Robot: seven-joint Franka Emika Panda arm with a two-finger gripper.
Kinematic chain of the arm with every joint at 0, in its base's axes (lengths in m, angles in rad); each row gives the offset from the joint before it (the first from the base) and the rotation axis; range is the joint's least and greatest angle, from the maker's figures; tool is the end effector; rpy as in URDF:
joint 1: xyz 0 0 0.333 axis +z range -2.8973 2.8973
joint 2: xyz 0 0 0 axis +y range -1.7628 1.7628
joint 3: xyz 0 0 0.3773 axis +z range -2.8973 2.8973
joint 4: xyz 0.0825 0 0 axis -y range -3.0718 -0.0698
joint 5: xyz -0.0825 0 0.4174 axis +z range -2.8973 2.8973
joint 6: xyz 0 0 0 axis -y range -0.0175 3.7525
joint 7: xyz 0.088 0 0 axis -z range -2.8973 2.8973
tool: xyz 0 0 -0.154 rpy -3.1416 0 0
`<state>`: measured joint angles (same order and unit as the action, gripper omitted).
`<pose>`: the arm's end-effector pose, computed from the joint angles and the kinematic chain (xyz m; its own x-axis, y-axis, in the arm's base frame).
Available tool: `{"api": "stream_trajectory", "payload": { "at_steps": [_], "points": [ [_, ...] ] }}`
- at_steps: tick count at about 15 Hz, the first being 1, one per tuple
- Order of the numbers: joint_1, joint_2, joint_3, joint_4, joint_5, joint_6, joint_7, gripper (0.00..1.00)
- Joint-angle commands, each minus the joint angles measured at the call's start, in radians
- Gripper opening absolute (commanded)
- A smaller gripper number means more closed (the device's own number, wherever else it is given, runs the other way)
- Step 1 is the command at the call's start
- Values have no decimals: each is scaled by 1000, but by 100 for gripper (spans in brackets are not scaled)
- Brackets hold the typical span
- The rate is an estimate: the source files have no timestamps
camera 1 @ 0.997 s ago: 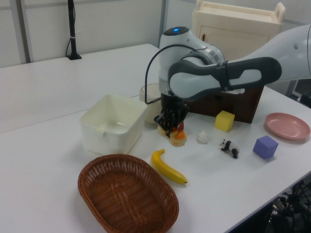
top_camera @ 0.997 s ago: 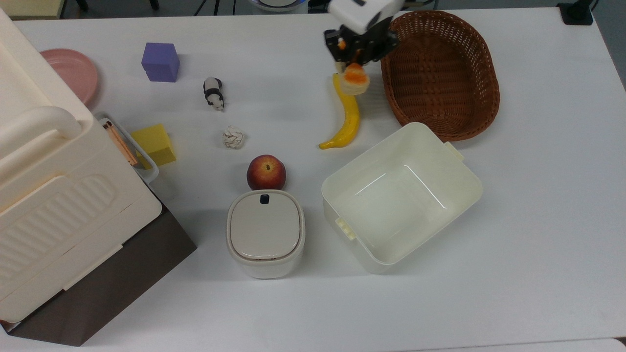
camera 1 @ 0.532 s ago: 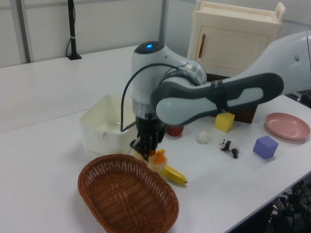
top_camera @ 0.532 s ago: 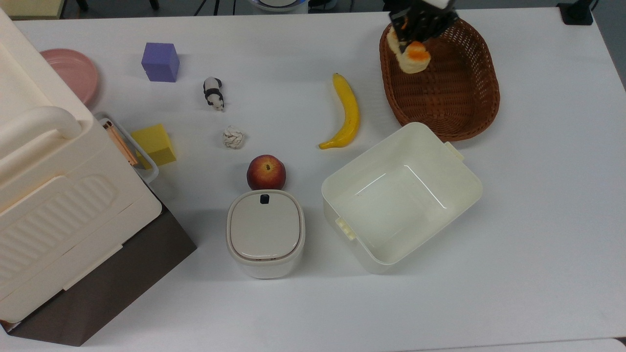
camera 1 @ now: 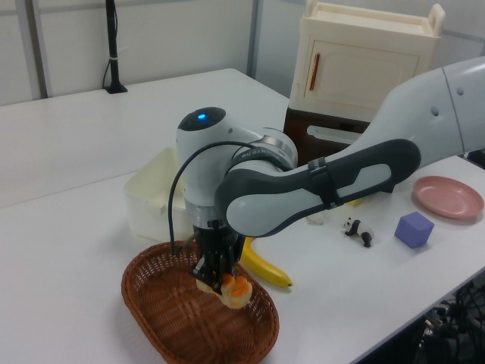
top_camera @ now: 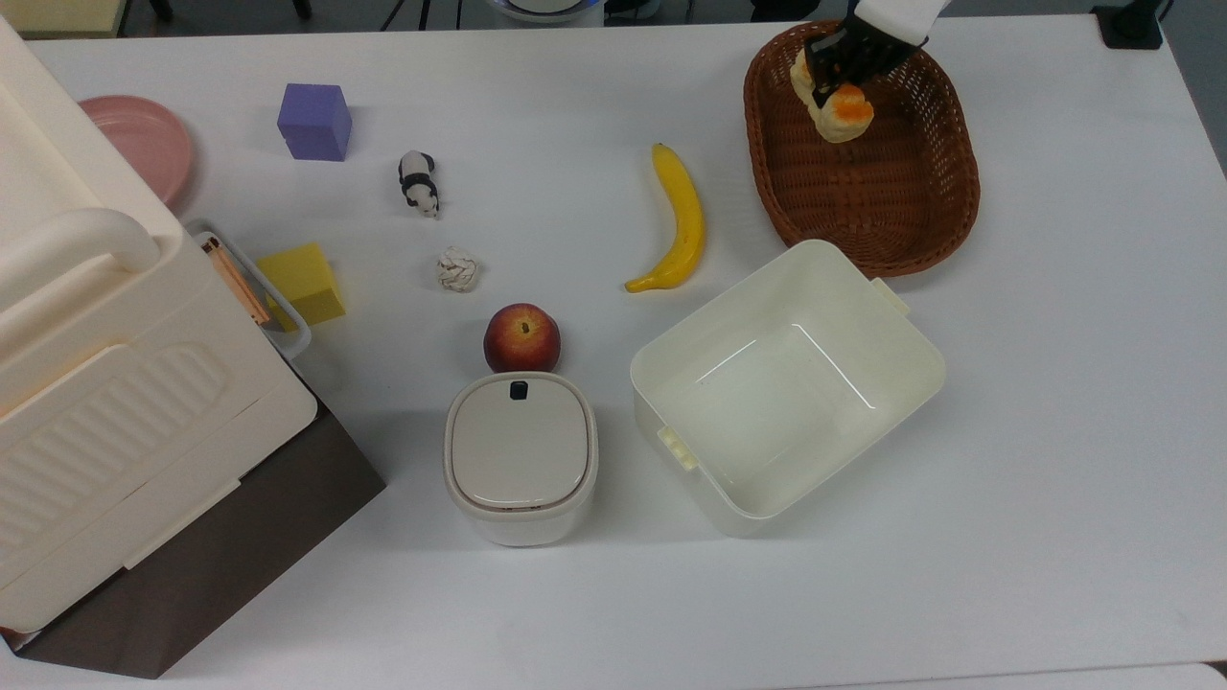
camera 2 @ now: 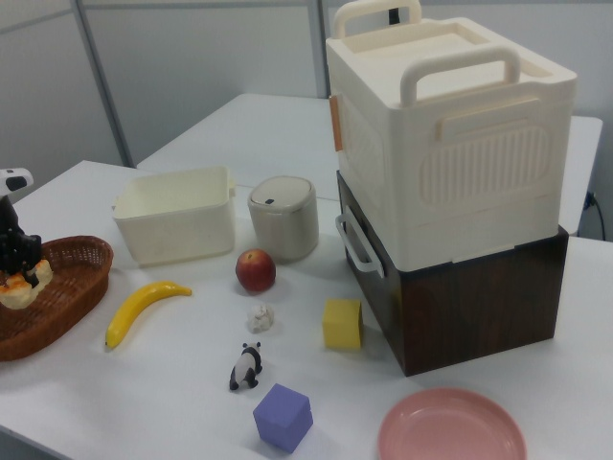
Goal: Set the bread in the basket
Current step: 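Lower the bread roll into the basket and open the gripper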
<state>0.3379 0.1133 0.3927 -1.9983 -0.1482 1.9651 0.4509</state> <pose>0.4525 0.3785 0.3945 0.9389 0.3329 -0.0880 0.3424 -0.9296 0.1363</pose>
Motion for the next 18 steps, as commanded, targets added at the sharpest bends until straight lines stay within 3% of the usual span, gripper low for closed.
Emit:
{"api": "stream_trajectory", "payload": {
  "at_steps": [1,8,10,16,18],
  "points": [
    [7,2,-12,13,-8,-11,9,100],
    [1,0,-12,36,-11,-14,11,100],
    [-34,-18,-32,78,-14,-54,9,100],
    [-56,-81,-283,222,-13,-179,-1,100],
    [-103,-110,-310,224,-13,-183,-35,100]
  ]
}}
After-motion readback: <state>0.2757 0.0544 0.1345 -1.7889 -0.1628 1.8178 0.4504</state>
